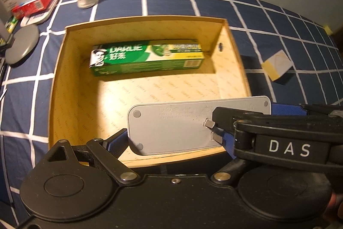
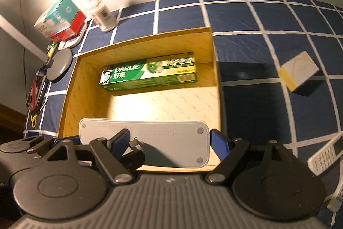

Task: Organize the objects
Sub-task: 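Lower the white plate into the box beside the toothpaste carton and open both grippers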

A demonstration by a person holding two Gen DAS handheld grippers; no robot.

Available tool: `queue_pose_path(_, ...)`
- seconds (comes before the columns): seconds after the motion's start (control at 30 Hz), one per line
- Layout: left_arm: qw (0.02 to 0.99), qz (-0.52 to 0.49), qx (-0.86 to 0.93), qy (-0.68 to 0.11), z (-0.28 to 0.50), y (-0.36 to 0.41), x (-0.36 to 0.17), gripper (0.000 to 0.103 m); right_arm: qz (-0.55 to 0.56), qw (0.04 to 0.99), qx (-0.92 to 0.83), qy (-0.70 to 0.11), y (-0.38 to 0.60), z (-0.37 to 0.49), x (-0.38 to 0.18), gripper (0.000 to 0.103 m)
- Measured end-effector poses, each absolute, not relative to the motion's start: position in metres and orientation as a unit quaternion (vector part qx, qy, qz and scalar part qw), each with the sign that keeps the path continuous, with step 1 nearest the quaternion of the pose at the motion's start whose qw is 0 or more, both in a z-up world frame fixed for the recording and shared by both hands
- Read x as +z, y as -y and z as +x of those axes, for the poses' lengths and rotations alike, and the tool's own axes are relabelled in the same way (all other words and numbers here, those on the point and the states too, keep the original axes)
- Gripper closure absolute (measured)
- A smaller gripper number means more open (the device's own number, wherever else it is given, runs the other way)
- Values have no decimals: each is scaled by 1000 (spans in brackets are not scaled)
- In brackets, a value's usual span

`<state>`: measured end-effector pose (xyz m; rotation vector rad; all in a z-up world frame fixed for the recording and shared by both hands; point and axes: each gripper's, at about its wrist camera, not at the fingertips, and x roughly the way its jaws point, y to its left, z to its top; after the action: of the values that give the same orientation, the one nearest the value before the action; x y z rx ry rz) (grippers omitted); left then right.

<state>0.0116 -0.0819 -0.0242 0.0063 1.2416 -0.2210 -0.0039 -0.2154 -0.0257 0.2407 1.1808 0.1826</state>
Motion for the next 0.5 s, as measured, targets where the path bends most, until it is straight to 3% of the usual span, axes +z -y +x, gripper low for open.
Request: queue_pose_path(0.5,796,-17,-86,-599,52,44,-50,12,92,803,104,-580,175,42,-51,23)
